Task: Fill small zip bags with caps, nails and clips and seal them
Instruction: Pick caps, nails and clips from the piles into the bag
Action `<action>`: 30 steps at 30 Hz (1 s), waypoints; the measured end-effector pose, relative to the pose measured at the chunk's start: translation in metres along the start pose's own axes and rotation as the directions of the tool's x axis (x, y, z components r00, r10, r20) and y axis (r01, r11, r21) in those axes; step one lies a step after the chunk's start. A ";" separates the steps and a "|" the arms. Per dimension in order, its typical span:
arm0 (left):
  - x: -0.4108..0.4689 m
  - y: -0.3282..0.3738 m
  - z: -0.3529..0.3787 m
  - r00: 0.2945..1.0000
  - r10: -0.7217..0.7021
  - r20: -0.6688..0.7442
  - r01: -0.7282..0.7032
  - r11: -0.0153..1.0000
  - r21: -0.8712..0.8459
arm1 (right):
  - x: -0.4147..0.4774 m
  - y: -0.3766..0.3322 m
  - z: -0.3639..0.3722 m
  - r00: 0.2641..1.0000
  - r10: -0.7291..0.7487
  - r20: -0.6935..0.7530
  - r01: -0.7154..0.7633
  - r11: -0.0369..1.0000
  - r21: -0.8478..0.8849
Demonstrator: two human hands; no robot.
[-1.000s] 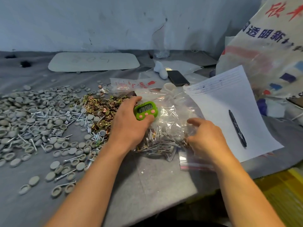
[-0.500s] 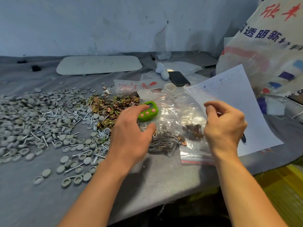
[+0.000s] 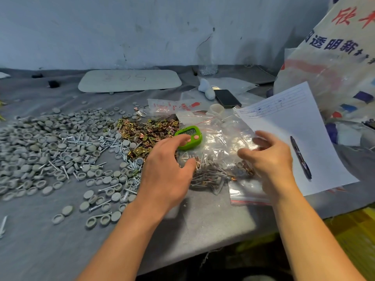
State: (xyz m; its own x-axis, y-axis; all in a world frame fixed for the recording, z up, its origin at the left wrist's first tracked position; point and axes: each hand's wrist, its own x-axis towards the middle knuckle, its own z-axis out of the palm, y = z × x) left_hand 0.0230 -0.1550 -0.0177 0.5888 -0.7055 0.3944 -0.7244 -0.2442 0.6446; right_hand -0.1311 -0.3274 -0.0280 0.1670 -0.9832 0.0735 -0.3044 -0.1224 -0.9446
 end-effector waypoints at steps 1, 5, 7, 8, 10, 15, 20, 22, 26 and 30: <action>0.000 0.000 0.000 1.000 0.000 0.001 0.000 1.000 -0.001 | -0.001 0.001 0.001 0.999 0.011 0.052 -0.007 0.997 -0.074; -0.001 0.002 0.005 0.999 0.051 0.019 -0.051 0.999 0.006 | -0.005 -0.004 0.001 0.995 -0.102 0.017 0.103 0.982 -0.160; -0.003 0.004 0.009 0.993 0.099 0.066 -0.101 0.994 0.029 | -0.005 -0.011 -0.006 0.981 -0.184 -0.052 0.180 0.981 -0.077; -0.005 0.005 0.012 0.988 0.120 0.100 -0.125 0.991 0.040 | -0.006 -0.016 -0.008 0.978 -0.199 -0.065 0.200 0.980 0.015; -0.006 0.008 0.018 0.975 0.145 0.171 -0.156 0.986 0.052 | -0.013 -0.029 -0.012 0.976 -0.210 -0.053 0.217 0.948 0.234; -0.003 0.006 0.021 0.966 0.129 0.224 -0.152 0.984 0.091 | -0.012 -0.060 -0.004 0.980 -0.183 0.072 0.120 0.848 0.515; -0.001 0.004 0.017 0.988 -0.051 0.149 0.058 0.998 -0.039 | -0.013 -0.053 0.047 0.954 -0.120 0.273 0.097 0.991 0.097; -0.001 0.004 0.016 0.989 -0.100 0.109 0.110 0.990 -0.085 | -0.016 -0.044 0.061 0.950 -0.153 0.272 0.185 0.978 -0.099; -0.003 0.011 0.014 0.997 0.063 0.052 -0.058 0.995 -0.085 | -0.019 -0.044 0.067 0.949 -0.280 0.145 0.304 0.934 -0.189; -0.003 0.011 0.019 0.981 0.161 0.106 -0.169 0.983 0.075 | -0.022 -0.046 0.061 0.953 -0.295 0.074 0.304 0.931 -0.201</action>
State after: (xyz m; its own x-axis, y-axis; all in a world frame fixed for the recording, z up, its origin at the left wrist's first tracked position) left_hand 0.0066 -0.1682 -0.0244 0.4233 -0.8020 0.4213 -0.8384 -0.1706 0.5177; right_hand -0.0634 -0.2922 -0.0055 0.3187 -0.8904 0.3250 -0.4208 -0.4402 -0.7932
